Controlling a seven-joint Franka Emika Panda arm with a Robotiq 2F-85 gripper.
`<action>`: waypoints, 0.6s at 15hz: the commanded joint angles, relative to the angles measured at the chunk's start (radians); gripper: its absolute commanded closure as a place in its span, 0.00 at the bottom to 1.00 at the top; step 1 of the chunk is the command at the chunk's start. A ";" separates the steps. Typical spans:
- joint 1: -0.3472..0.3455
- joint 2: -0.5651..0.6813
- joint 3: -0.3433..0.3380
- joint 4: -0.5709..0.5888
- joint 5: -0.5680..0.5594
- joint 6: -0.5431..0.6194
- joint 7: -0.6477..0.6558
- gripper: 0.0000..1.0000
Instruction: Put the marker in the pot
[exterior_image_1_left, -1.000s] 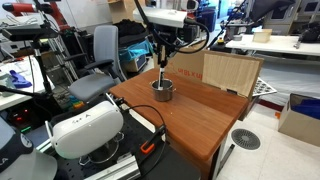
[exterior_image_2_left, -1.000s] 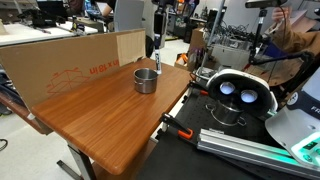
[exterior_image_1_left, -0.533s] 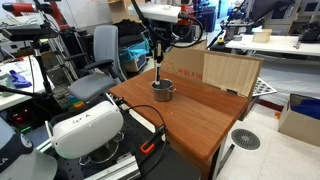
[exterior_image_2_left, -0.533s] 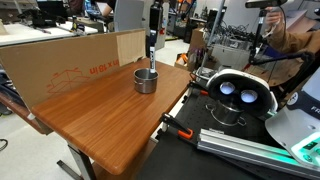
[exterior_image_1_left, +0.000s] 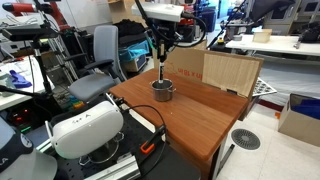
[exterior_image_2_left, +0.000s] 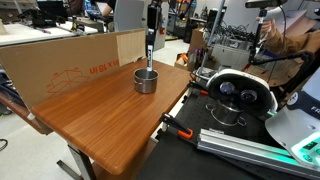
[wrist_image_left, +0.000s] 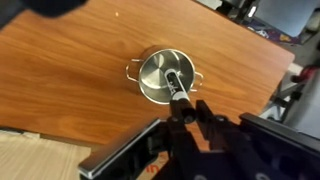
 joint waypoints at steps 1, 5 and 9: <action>0.024 0.065 -0.027 0.070 -0.002 -0.028 0.047 0.94; 0.019 0.141 -0.022 0.131 -0.021 -0.036 0.099 0.94; 0.013 0.196 -0.016 0.168 -0.035 -0.035 0.130 0.94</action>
